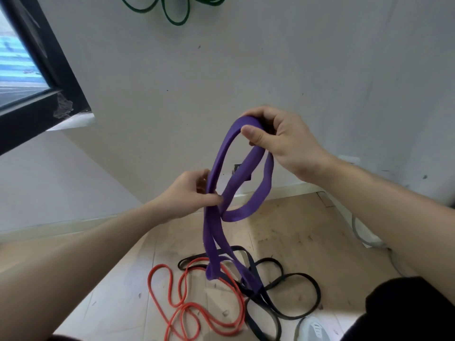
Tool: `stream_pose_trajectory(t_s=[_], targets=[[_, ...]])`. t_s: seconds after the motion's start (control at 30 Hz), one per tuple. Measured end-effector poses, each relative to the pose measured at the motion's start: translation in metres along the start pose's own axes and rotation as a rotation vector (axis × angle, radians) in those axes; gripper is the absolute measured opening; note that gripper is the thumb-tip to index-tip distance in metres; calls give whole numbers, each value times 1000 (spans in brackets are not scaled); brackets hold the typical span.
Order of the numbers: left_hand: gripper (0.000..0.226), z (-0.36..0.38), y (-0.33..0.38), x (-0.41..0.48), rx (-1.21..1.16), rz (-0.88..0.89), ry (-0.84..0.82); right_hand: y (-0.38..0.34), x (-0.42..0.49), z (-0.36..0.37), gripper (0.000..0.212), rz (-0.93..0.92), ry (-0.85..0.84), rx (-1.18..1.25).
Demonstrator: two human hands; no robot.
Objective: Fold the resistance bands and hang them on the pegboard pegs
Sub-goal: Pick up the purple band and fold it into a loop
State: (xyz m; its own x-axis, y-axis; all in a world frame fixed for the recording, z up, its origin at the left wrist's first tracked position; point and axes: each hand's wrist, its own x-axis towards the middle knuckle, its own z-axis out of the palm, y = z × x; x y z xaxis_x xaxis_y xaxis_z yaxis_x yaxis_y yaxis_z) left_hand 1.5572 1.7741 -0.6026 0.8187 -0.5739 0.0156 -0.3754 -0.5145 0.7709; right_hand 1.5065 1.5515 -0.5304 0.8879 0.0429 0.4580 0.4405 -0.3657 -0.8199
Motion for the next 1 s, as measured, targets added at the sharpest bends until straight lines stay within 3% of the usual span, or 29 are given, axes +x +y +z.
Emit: stream_pose_trajectory(t_s=[0.23, 0.37, 0.5, 0.77, 0.9, 1.0], targets=[[17, -21, -2, 1, -334, -112, 159, 29, 3, -18, 21, 130, 31, -40], [15, -33, 5, 2, -463, -105, 271, 44, -1, -27, 24, 289, -184, -120], [14, -42, 17, -1, -424, -45, 281, 53, -6, -27, 23, 397, -437, -196], [15, -40, 41, -7, -436, 86, 247, 56, -13, 10, 31, 399, -605, -134], [19, -33, 39, -8, -370, 60, 174, 35, -10, 25, 32, 321, -505, 78], [23, -31, 33, -9, -322, 40, 154, 26, -8, 35, 26, 221, -393, 77]])
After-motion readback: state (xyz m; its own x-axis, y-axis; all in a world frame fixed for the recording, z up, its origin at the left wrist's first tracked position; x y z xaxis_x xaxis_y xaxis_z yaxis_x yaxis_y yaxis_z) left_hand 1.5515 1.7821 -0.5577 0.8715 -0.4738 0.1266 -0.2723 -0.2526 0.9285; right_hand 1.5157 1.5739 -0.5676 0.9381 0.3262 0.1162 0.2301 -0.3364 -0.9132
